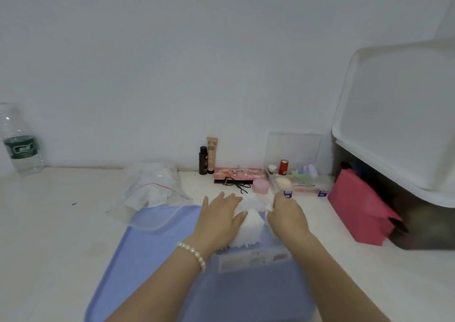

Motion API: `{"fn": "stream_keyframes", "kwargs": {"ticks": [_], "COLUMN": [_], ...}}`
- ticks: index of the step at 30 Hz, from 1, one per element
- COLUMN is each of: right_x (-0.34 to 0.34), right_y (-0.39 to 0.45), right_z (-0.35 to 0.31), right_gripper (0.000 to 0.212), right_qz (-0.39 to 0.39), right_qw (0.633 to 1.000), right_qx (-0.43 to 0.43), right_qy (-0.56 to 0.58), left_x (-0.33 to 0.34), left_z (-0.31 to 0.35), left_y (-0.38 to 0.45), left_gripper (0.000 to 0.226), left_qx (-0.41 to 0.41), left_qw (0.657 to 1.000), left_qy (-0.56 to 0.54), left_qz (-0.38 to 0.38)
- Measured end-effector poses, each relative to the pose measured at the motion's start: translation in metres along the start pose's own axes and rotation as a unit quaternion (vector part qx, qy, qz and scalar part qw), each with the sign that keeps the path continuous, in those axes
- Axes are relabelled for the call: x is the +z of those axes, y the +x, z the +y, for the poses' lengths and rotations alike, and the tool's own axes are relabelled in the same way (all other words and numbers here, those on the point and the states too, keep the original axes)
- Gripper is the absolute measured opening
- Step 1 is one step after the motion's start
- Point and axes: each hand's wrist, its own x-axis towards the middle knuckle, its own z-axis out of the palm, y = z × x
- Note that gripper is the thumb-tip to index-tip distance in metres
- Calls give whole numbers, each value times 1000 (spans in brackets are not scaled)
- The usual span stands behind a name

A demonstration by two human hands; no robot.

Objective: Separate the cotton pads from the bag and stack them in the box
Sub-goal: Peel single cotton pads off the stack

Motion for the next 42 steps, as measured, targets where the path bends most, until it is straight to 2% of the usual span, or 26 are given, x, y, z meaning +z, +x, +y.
{"fn": "stream_keyframes", "kwargs": {"ticks": [3,6,11,14,18,21,25,27,29,31,32,33,34,36,37,40,42], "right_x": [9,13,20,22,21,18,16,12,5,-6,-12,-18,-21,-25,-22,5,33], "right_y": [2,2,5,12,13,12,10,8,6,1,-3,-9,-16,-37,-48,-72,-75], "right_z": [-6,-12,-15,-15,-16,-14,-13,-15,-16,-23,-28,-36,-48,-75,-92,-138,-161], "right_gripper": [32,28,23,29,43,54,66,65,65,66,61,53,43,25,20,20,26], "right_qz": [-9,-19,-74,-108,-137,-166,-202,-187,-142,-85,-49,-6,41,111,109,1,-56], "right_qw": [999,999,994,980,967,941,923,940,970,986,989,990,987,960,942,921,921], "right_qx": [18,27,70,92,98,122,133,109,75,49,33,11,-29,-149,-203,-290,-308], "right_qy": [-33,-33,43,136,192,270,297,262,181,139,137,140,150,210,245,260,231], "left_x": [1,4,8,7,7,10,13,12,1,-18,-28,-39,-51,-68,-73,-89,-94], "left_z": [-8,-17,-23,-22,-21,-23,-24,-26,-30,-38,-45,-54,-64,-91,-108,-142,-156], "left_y": [-10,-22,-32,-33,-33,-32,-33,-36,-45,-57,-63,-69,-75,-82,-85,-88,-86], "left_gripper": [47,49,54,53,52,53,53,50,39,26,24,22,20,12,12,23,34], "left_qx": [-5,-10,-32,-34,-32,-32,-30,-25,-2,54,68,57,25,-46,-84,-173,-165], "left_qw": [1000,999,993,991,990,989,983,979,973,958,940,923,917,920,928,956,975], "left_qy": [-9,-50,-116,-127,-134,-143,-181,-203,-203,-134,-78,-24,17,76,105,152,91], "left_qz": [-3,-11,-15,-19,-22,-26,-16,23,107,247,325,379,399,383,347,182,117]}}
